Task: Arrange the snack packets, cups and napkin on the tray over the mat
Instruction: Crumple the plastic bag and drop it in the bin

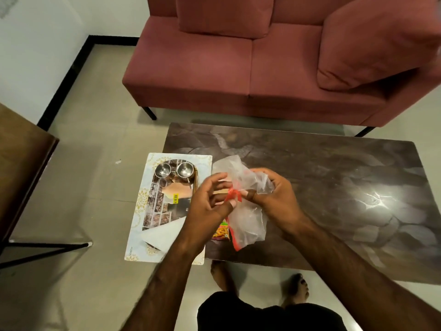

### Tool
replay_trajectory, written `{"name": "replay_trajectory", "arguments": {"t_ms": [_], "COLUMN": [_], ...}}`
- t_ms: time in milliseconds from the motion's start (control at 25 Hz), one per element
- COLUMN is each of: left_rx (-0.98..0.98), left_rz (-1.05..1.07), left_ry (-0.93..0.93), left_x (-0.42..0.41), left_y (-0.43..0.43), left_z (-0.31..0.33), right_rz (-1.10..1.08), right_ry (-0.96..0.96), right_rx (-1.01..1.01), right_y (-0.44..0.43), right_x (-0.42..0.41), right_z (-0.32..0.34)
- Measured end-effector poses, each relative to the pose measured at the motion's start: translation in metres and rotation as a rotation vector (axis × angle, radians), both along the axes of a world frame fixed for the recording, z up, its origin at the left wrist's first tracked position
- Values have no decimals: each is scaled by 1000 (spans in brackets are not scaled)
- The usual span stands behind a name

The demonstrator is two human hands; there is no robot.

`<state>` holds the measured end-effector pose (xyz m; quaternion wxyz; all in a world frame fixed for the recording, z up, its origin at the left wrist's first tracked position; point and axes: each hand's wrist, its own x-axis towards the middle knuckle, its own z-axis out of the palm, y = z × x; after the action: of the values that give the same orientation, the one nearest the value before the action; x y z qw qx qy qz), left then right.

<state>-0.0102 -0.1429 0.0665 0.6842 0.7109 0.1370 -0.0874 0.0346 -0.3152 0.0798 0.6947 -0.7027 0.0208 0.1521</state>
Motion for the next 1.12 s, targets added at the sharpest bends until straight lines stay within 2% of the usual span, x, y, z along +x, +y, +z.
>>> {"name": "replay_trajectory", "arguments": {"t_ms": [80, 160, 320, 400, 440, 520, 640, 720, 760, 880, 1000, 1120], "left_rx": [161, 201, -185, -262, -241, -105, 278, 459, 484, 423, 272, 182], "left_rz": [95, 35, -303, -404, -411, -396, -407, -321, -244, -60, -18, -10], "left_ry": [-78, -70, 64, 31, 5, -47, -143, -182, -198, -244, -201, -162], "left_x": [4, 10, 15, 14, 12, 8, -1, -8, -11, -7, 3, 13], "left_y": [-4, -3, -50, -95, -116, -152, -217, -262, -281, -308, -310, -306], "left_z": [8, 15, 30, 35, 37, 36, 33, 30, 30, 28, 28, 32], "right_rz": [-69, -115, 24, 82, 54, -89, -298, -374, -388, -304, -120, 57], "right_ry": [57, 133, 230, 226, 218, 214, 195, 188, 174, 183, 255, 197], "right_rx": [81, 168, 258, 244, 218, 167, 92, 55, 53, 125, 316, 372], "right_y": [-22, -43, -108, -140, -154, -179, -224, -245, -254, -277, -304, -317], "right_x": [1, 3, 10, 10, 10, 12, 10, 2, -2, -14, -18, -16], "right_z": [3, 7, 19, 23, 23, 19, 11, 6, 5, 7, 8, 10]}}
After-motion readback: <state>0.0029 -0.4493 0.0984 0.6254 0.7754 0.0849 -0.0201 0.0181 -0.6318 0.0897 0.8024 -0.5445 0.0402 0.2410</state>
